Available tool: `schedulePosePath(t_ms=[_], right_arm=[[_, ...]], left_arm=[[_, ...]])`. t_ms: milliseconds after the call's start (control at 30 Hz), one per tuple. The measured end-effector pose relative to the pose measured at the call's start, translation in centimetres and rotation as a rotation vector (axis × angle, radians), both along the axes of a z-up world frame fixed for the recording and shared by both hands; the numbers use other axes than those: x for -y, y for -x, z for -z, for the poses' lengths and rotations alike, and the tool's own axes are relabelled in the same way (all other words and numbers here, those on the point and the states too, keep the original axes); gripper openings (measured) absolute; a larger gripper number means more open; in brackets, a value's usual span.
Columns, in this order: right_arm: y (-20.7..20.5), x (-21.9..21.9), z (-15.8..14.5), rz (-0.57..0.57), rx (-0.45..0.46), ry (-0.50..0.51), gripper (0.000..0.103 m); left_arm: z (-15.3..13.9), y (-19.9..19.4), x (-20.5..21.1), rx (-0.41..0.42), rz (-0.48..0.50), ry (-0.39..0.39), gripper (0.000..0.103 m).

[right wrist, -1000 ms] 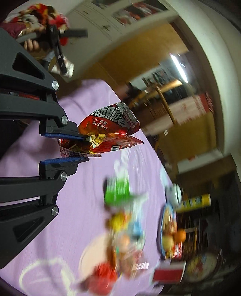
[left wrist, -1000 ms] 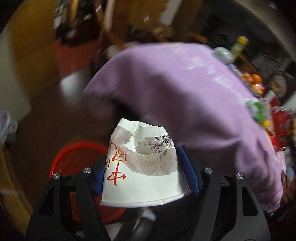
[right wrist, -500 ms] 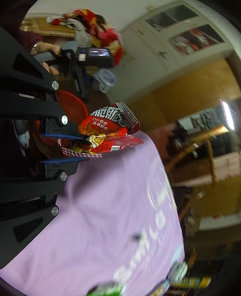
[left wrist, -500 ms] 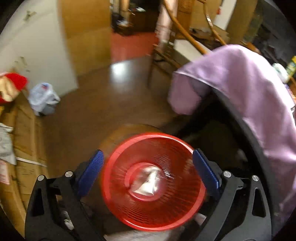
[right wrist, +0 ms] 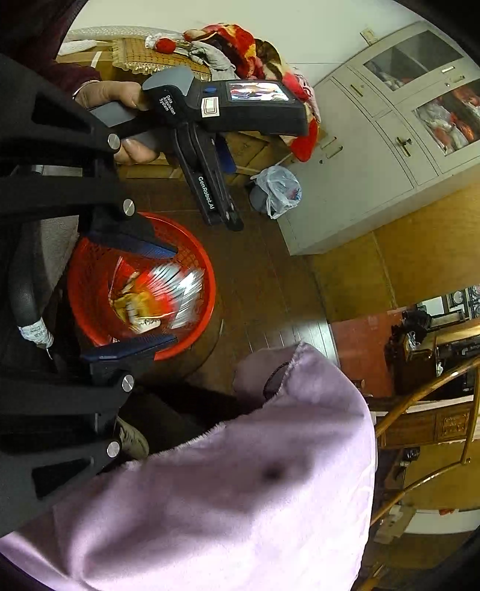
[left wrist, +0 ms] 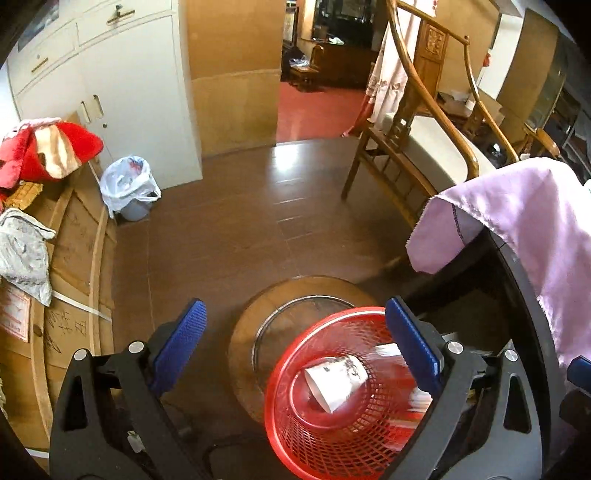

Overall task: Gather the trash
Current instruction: 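Carry the cup and chip bag to the red basket and release both, then return both tools to the table above the remaining trash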

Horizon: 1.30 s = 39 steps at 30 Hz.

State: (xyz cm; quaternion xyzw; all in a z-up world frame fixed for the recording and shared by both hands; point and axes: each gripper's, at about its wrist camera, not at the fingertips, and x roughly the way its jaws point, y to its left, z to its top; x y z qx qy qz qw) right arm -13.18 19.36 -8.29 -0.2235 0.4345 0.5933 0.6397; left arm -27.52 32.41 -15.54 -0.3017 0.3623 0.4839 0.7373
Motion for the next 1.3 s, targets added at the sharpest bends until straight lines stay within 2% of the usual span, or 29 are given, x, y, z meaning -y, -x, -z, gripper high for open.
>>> schedulePosePath(t_ms=[167,467,733,867,1100,1300], right_arm=[[-2.0,1.5,-0.7,0.073,0.003,-0.025,0.042],[-4.2,8.7,-2.8,0.196,0.032,-0.14,0.044],[-6.2,18.0,-5.0,0.363,0.077,-0.267,0.05],[-8.2,23.6,-5.5,0.49,0.116,-0.315,0.056],[-13.1,34.0,-5.3,0.772,0.191,-0.35,0.06],[-18.3,41.2,-4.2,1.0,0.206,-0.349,0.061]], left_arm=[[-0.3,-0.8,0.7,0.009,0.039,0.002,0.094],[-3.2,-3.3,4.9,0.05,0.177,-0.049,0.094],[-6.5,-6.1,11.2,0.072,0.349,-0.141,0.095],[-7.6,-8.6,14.7,0.078,0.449,-0.162,0.095],[-8.6,-16.3,20.9,0.095,0.711,-0.145,0.095],[-9.7,-25.5,25.1,0.125,0.922,-0.111,0.095]])
